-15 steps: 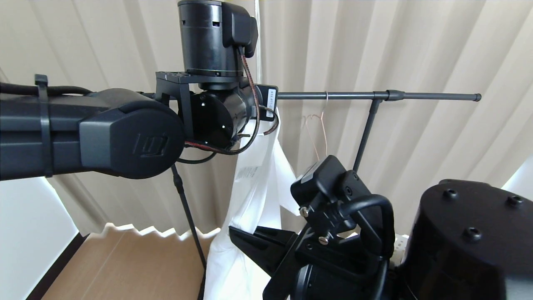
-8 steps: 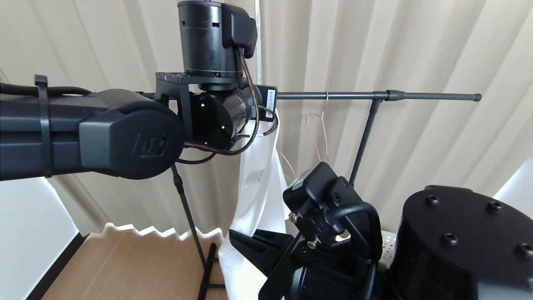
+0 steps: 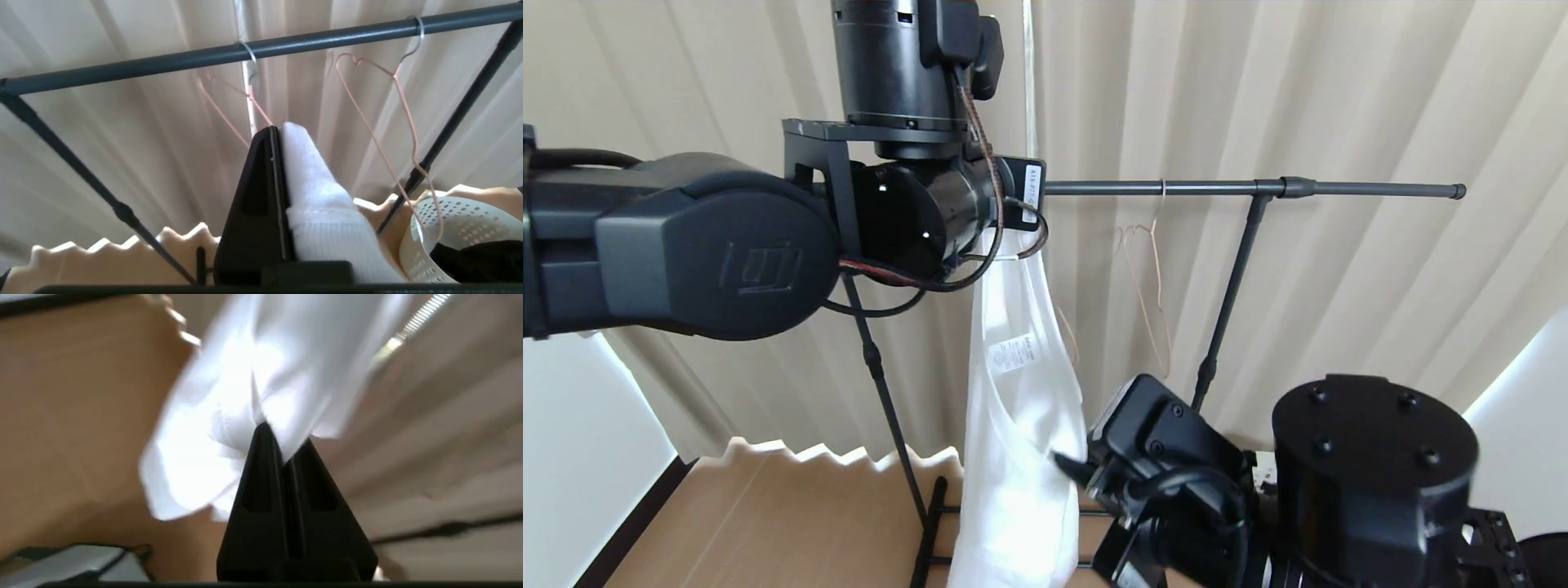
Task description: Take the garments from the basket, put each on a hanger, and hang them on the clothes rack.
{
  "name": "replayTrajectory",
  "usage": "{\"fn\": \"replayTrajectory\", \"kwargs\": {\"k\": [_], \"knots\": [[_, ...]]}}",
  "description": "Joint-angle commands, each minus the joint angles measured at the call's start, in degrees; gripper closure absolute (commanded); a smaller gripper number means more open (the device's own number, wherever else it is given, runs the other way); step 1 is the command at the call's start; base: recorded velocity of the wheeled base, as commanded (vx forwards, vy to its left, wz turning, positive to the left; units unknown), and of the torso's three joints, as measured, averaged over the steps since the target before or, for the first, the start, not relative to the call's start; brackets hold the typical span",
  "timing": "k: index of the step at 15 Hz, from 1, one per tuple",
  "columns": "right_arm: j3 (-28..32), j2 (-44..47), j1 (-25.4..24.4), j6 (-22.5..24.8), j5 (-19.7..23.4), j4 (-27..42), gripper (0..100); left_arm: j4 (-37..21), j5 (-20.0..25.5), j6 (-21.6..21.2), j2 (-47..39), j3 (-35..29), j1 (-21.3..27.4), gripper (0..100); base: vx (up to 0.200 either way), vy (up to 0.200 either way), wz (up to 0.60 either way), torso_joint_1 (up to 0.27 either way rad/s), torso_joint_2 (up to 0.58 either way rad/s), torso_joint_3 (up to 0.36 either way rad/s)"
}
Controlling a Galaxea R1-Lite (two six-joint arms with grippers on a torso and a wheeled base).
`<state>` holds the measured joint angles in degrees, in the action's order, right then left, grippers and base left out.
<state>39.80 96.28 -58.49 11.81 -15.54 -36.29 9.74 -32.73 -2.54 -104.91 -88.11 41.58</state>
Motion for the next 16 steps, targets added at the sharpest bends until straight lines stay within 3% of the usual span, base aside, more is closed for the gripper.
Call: {"fn": "replayTrajectory", "kwargs": {"k": [1,2,3,4,5,6,8,9,12,15,16], "knots": [[-0.34,0.84,10.41,5.33,-8.45,1.4,100,-1.74,0.04,-0.01,3.93,1.28,-0.98,100,0.0,0.0,0.0,0.0,0.0,0.0],[5.99,5.67,14.81,4.71,-17.42,0.26,100,-3.76,0.04,-0.01,6.21,3.21,-1.33,100,0.0,0.0,0.0,0.0,0.0,0.0],[8.71,7.43,16.04,3.74,-19.7,-1.06,100,-4.03,0.04,-0.01,7.0,4.18,-1.33,100,0.0,0.0,0.0,0.0,0.0,0.0],[16.8,13.67,16.57,-3.38,-22.69,-5.9,100,-4.03,0.04,-0.01,8.58,7.17,-1.5,100,0.0,0.0,0.0,0.0,0.0,0.0],[21.46,17.19,16.57,-7.07,-25.41,-7.21,100,-4.12,0.04,-0.01,9.29,9.1,-1.59,100,0.0,0.0,0.0,0.0,0.0,0.0],[29.1,21.76,16.48,-10.58,-33.5,-8.09,100,-4.12,0.04,-0.01,10.17,13.23,-1.5,100,0.0,0.0,0.0,0.0,0.0,0.0],[31.83,23.43,16.39,-11.81,-34.73,-9.68,100,-4.12,0.04,-0.01,10.78,16.31,-1.42,100,0.0,0.0,0.0,0.0,0.0,0.0],[32.27,23.6,15.78,-11.81,-34.73,-13.02,100,-4.12,0.04,0.07,11.05,20.97,-0.98,100,0.0,0.0,0.0,0.0,0.0,0.0],[32.88,23.43,15.69,-11.9,-34.64,-14.51,100,-4.2,0.04,2.45,9.2,27.12,5.88,100,0.0,0.0,0.0,0.0,0.0,0.0],[33.32,23.51,15.6,-11.9,-34.64,-16.09,100,-4.12,0.04,7.37,4.19,26.33,12.73,100,0.0,0.0,0.0,0.0,0.0,0.0],[33.32,23.43,15.51,-11.9,-34.64,-16.62,100,-4.2,0.04,10.97,1.55,24.39,15.63,100,0.0,0.0,0.0,0.0,0.0,0.0]]}}
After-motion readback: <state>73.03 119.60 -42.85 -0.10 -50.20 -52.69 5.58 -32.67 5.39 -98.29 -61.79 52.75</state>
